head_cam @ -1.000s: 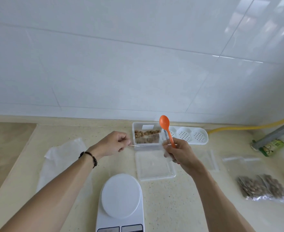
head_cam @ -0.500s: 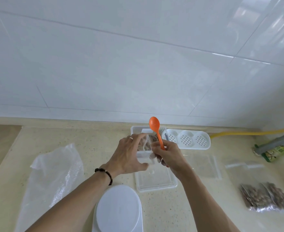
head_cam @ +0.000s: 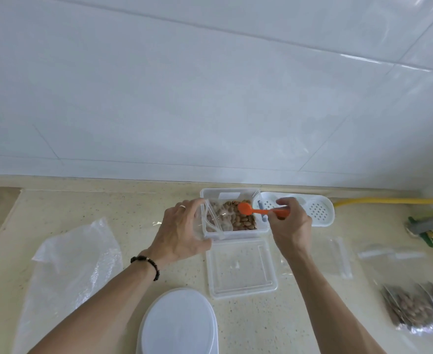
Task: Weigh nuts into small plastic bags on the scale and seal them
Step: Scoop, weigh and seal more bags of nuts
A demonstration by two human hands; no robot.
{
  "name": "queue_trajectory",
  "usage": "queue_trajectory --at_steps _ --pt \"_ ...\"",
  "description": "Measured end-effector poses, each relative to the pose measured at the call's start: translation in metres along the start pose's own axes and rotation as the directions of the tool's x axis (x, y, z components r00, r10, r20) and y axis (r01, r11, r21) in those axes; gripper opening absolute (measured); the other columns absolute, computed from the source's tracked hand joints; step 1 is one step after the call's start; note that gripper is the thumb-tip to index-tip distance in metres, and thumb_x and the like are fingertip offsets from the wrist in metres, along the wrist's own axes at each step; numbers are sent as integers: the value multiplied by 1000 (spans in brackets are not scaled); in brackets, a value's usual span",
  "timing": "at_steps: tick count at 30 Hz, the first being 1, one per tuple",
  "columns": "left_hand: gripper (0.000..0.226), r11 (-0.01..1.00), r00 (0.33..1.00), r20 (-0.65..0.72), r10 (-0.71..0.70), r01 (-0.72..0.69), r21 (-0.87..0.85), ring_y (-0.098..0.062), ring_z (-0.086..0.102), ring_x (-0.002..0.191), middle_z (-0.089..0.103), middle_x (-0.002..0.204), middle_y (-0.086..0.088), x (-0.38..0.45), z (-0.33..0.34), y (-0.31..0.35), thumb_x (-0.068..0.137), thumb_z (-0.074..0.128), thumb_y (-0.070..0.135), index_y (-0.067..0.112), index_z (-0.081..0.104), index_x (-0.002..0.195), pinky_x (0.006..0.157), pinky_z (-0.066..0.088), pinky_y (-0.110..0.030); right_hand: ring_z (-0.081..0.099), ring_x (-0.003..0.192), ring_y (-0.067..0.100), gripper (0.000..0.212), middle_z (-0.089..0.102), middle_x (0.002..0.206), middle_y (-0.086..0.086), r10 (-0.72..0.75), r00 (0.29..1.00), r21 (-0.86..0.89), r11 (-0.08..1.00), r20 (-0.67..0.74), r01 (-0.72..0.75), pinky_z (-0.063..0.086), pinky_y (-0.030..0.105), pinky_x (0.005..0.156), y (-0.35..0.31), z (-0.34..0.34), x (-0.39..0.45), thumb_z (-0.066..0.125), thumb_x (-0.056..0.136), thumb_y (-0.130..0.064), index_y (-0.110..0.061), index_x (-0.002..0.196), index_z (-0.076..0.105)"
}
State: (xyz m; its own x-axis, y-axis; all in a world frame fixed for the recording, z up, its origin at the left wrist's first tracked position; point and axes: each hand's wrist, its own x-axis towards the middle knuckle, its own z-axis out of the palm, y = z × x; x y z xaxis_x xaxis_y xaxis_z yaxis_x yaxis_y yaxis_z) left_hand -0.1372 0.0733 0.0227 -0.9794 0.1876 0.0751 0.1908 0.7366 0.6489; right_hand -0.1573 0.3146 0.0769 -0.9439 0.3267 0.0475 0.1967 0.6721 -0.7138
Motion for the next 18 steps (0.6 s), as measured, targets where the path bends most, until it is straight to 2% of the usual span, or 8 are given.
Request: queue_trajectory --at_steps 2,3,5,6,9,13,18 --pt "87 1000 1000 6 -3 2 24 -14 48 93 47 96 8 -1 2 -5 63 69 52 23 35 137 96 33 -33 59 66 7 18 61 71 -8 -51 994 19 998 -94 53 47 24 62 2 -1 1 66 88 -5 -9 104 61" --pt "87 999 1000 11 -5 5 34 -14 48 93 47 96 8 -2 2 -6 62 67 55 23 35 136 96 33 -34 58 63 10 15 61 70 -5 -103 989 2 995 -106 104 47 27 60 4 1 1 64 90 -5 -7 104 61" --pt "89 999 1000 24 -9 7 53 -15 48 93 47 96 7 -3 2 -8 61 61 62 23 35 136 94 34 -34 59 58 22 11 63 69 3 -176 983 -46 984 -43 174 50 37 56 8 7 -1 58 93 -4 -4 104 60" --pt "91 998 1000 30 -10 9 57 -15 48 93 47 96 7 -4 2 -7 60 58 66 22 36 137 94 34 -34 60 58 26 9 63 70 4 -157 988 -45 987 5 157 51 41 55 10 12 -2 56 94 -4 -5 103 59" --pt "96 998 999 41 -29 27 56 -14 48 95 47 99 7 -6 2 -7 58 54 70 22 35 139 97 32 -33 63 58 22 6 65 75 3 41 991 71 996 130 -51 53 38 56 15 24 -6 54 96 -9 -10 99 58" --pt "97 997 999 34 -40 38 62 -15 47 96 47 98 6 -6 0 -7 58 53 71 21 36 139 97 31 -32 60 47 10 7 65 74 9 218 924 205 935 313 -290 47 23 46 17 36 -14 55 97 -11 -11 103 59" --pt "97 991 999 21 -32 29 129 -14 48 94 46 96 7 -2 -6 -11 57 53 69 22 37 141 99 34 -35 58 44 12 7 64 76 12 347 900 354 833 262 -424 46 23 45 19 40 -13 55 97 -9 -10 103 58"
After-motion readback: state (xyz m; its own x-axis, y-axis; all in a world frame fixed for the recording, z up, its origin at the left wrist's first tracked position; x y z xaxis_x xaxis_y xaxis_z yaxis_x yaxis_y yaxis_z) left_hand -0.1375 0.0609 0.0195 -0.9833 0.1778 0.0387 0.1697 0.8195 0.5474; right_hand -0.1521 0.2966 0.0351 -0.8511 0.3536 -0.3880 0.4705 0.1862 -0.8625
